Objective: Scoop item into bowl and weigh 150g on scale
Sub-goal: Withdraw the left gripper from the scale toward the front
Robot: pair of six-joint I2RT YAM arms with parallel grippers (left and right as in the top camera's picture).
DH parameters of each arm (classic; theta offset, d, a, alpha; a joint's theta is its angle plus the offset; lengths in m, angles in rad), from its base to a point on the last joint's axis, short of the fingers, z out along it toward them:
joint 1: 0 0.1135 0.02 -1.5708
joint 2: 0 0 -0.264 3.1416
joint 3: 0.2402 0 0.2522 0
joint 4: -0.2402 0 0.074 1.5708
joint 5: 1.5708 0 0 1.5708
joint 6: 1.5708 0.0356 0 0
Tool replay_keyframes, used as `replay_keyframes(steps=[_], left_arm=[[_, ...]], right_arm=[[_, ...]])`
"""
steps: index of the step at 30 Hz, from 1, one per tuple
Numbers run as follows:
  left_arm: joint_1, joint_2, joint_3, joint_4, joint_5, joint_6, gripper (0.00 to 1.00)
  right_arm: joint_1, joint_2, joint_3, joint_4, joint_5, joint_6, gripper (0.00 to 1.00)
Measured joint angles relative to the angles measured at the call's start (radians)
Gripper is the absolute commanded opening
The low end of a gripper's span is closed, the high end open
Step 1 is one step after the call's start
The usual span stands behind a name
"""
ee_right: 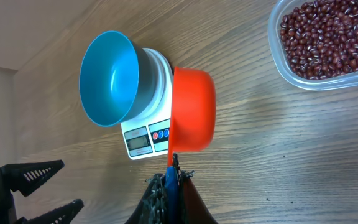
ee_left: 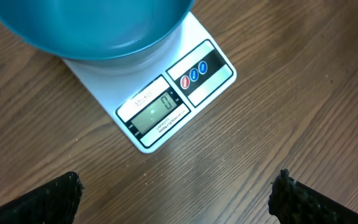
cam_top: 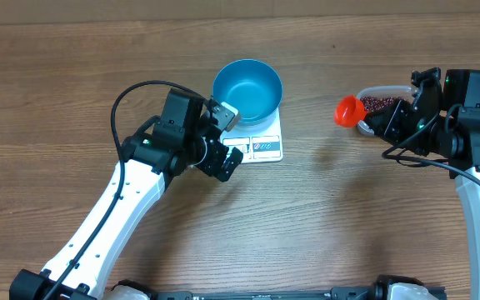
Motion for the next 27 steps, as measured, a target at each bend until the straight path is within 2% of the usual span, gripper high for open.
replay_keyframes(steps=[12,20,27], left_arm=[[0.0,0.0,0.0,-0.007,-0.011,-0.058,0.99],[0.0,-0.016,0.0,-0.085,-0.01,-0.061,1.0],[0.0,-0.23,-0.014,-0.095,-0.01,0.007,1.0]], right_arm=[[0.0,0.0,0.0,-0.001,0.0,0.0,0.04],[0.0,0.0,0.0,-0.002,0.0,0.0,0.04],[0.0,0.0,0.0,-0.01,0.001,0.0,0.04]])
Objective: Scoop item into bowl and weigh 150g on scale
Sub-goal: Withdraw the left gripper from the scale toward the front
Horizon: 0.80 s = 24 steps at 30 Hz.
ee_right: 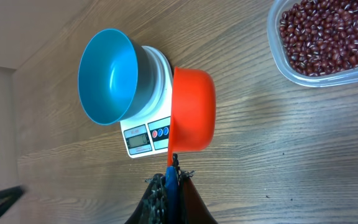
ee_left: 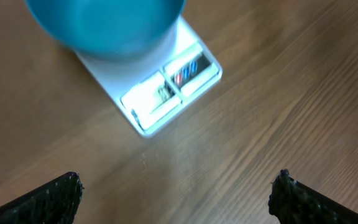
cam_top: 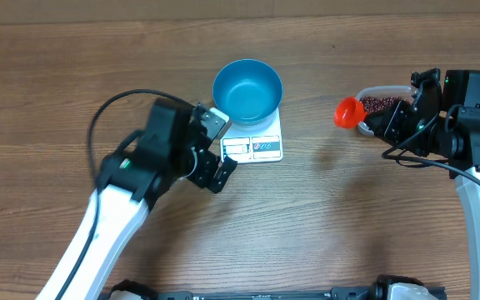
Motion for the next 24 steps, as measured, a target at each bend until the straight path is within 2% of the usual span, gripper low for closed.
replay_keyframes(steps=[5,8,13,18,24], left_arm=[[0.0,-0.212,-0.142,0.139,0.0,0.012,0.99],[0.0,-0.282,-0.259,0.213,-0.003,0.018,1.0],[0.0,-0.26,-0.375,0.249,-0.029,0.037,1.0],[0.0,-0.226,-0.383,0.321,-0.042,0.057,0.99],[0.0,-0.187,-0.383,0.379,-0.047,0.018,1.0]], right_arm=[[0.0,0.0,0.0,-0.003,0.007,0.0,0.04],[0.0,0.0,0.0,-0.003,0.009,0.0,0.04],[0.0,0.0,0.0,-0.003,0.01,0.0,0.04],[0.0,0.0,0.0,-0.003,0.01,0.0,0.04],[0.0,0.0,0.0,-0.003,0.01,0.0,0.04]])
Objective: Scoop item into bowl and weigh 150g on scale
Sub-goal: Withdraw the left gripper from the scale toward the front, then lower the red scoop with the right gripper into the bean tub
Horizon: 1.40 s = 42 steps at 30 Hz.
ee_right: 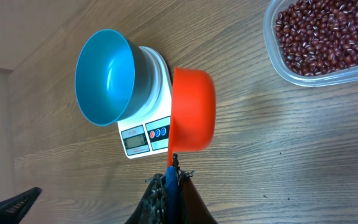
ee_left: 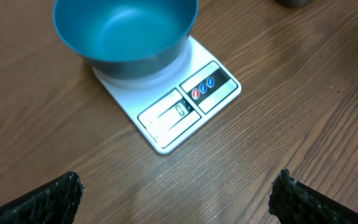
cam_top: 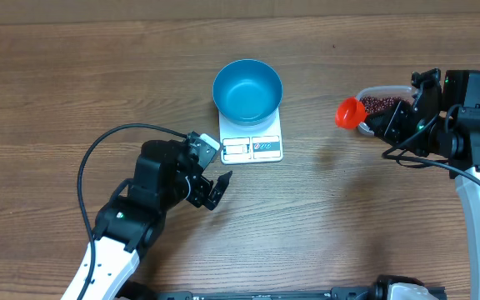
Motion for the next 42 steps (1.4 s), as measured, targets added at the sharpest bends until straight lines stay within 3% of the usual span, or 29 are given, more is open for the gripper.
replay_keyframes(steps=[13,42], left_arm=[[0.0,0.118,0.0,0.031,0.026,-0.041,1.0],[0.0,0.121,0.0,0.074,0.029,-0.042,0.99]], right_arm=[[0.0,0.0,0.0,0.0,0.0,0.0,0.04],[0.0,0.0,0.0,0.0,0.0,0.0,0.04]])
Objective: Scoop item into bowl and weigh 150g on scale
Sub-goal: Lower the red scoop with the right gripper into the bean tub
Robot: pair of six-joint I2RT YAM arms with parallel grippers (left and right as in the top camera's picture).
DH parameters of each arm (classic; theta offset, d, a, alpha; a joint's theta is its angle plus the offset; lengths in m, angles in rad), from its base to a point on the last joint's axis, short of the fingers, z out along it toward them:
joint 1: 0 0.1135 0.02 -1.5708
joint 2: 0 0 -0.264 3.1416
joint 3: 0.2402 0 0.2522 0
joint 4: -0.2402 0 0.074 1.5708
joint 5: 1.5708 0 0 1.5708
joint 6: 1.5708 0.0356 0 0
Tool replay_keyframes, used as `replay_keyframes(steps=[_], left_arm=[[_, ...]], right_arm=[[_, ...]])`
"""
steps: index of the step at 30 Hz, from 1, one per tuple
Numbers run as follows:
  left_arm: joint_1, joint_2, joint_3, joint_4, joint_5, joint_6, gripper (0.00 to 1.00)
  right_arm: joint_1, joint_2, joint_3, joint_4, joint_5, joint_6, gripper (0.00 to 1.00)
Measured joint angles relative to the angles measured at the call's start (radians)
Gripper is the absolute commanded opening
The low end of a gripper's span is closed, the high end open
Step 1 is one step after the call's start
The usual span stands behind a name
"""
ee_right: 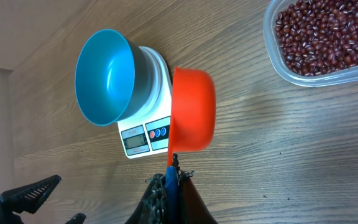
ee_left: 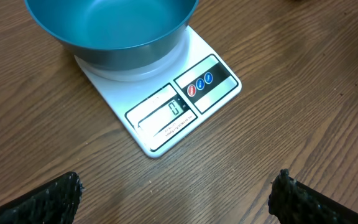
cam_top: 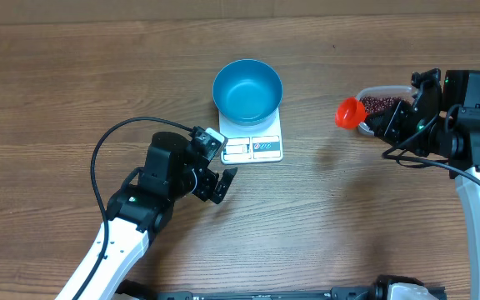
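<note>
An empty blue bowl (cam_top: 247,90) sits on the white scale (cam_top: 265,147), whose display (ee_left: 166,114) reads 0. My left gripper (cam_top: 219,185) hangs open just in front of the scale's left corner; in the left wrist view the left gripper (ee_left: 176,199) has only bare wood between its fingers. My right gripper (ee_right: 169,180) is shut on the handle of the orange scoop (ee_right: 192,111). The scoop (cam_top: 349,111) is held above the table, between the scale and the clear tub of red beans (ee_right: 322,37). No beans show in the scoop.
The bean tub (cam_top: 379,102) stands at the right, partly under my right arm. A black cable (cam_top: 107,158) loops off my left arm. Wood table (cam_top: 323,217) lies all round.
My left gripper has moved a little nearer the scale, which now looks larger in the left wrist view. The right arm and the scoop have not moved.
My left gripper was open right at the scale's front left corner. It then stood farther back toward the table's front, farthest at 1.4 s ago, and now is slightly closer again. The right gripper held the scoop beside the bean tub throughout.
</note>
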Motion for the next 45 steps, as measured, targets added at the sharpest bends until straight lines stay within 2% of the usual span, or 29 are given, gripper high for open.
replay_keyframes(steps=[10,35,38,45], left_arm=[[0.0,0.0,0.0,0.044,0.0,0.0,1.0],[0.0,0.0,0.0,0.022,0.0,0.0,0.99],[0.0,0.0,0.0,0.021,0.0,0.0,1.0],[0.0,0.0,0.0,0.022,0.0,0.0,1.0]], right_arm=[[0.0,0.0,0.0,0.0,0.0,0.0,0.04],[0.0,0.0,0.006,-0.043,0.016,-0.013,0.04],[0.0,0.012,0.073,-0.111,0.061,-0.015,0.03],[-0.004,0.166,0.402,-0.308,0.194,-0.035,0.03]])
